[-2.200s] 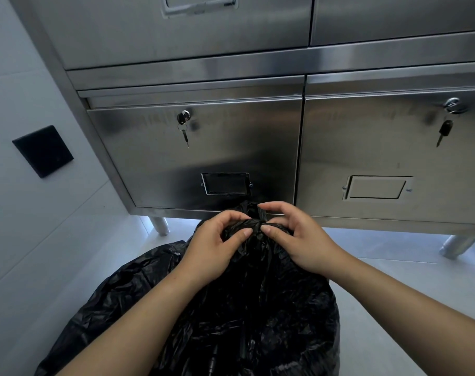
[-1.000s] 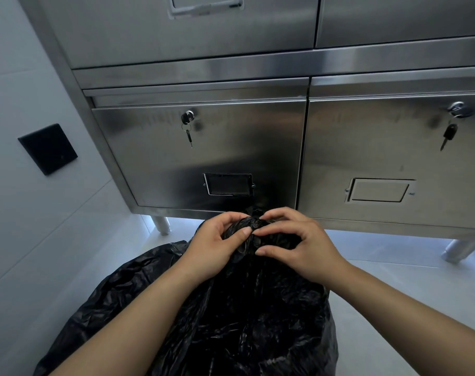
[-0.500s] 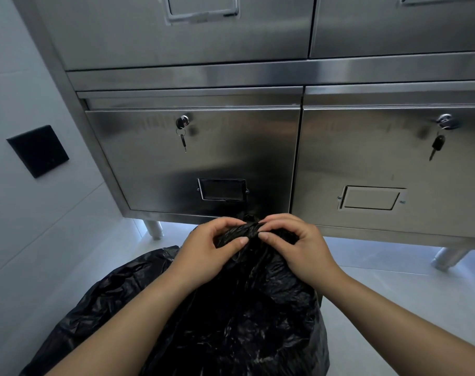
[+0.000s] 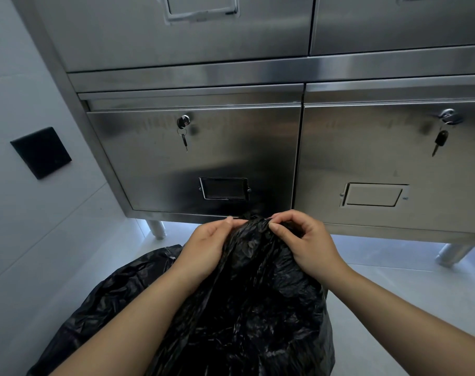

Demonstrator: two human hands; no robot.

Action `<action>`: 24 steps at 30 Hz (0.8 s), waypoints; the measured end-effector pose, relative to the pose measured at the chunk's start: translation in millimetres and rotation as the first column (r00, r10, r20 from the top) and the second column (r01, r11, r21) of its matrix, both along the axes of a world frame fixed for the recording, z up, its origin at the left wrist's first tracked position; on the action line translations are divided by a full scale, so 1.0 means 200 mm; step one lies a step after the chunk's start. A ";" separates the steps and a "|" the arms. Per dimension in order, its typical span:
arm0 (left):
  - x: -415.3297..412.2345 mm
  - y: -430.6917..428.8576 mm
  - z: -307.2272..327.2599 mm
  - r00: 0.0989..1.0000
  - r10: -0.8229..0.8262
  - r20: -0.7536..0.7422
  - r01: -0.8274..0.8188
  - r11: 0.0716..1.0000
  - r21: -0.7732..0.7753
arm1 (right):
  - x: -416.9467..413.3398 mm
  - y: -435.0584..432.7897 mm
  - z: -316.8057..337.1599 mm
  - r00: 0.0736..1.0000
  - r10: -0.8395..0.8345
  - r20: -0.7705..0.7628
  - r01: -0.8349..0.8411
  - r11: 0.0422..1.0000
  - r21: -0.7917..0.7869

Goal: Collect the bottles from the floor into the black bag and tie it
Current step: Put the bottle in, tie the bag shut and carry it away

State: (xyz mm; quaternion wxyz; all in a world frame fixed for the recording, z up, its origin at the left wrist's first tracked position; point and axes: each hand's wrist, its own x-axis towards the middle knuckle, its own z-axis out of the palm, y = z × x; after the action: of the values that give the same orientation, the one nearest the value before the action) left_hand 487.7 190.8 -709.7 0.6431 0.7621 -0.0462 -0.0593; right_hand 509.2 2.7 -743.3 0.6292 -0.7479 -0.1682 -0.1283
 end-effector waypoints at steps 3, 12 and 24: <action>-0.01 0.00 -0.02 0.999 -0.037 -0.009 0.037 0.999 0.008 | 0.00 0.00 -0.01 1.000 -0.003 -0.010 0.003 1.000 -0.002; 0.02 0.00 -0.04 0.998 -0.028 0.060 0.014 0.976 0.219 | -0.01 -0.01 -0.05 0.997 -0.059 -0.046 0.056 0.996 -0.070; 0.06 0.11 -0.03 0.993 0.040 0.112 -0.057 0.988 0.144 | 0.03 -0.08 -0.04 0.976 -0.142 -0.162 0.149 0.988 0.034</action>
State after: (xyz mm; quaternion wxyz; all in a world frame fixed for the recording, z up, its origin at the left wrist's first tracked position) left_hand 499.1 213.1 -714.8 0.5828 0.8105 -0.0583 -0.0051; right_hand 514.3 -14.0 -752.2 0.6464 -0.7515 -0.0592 -0.1176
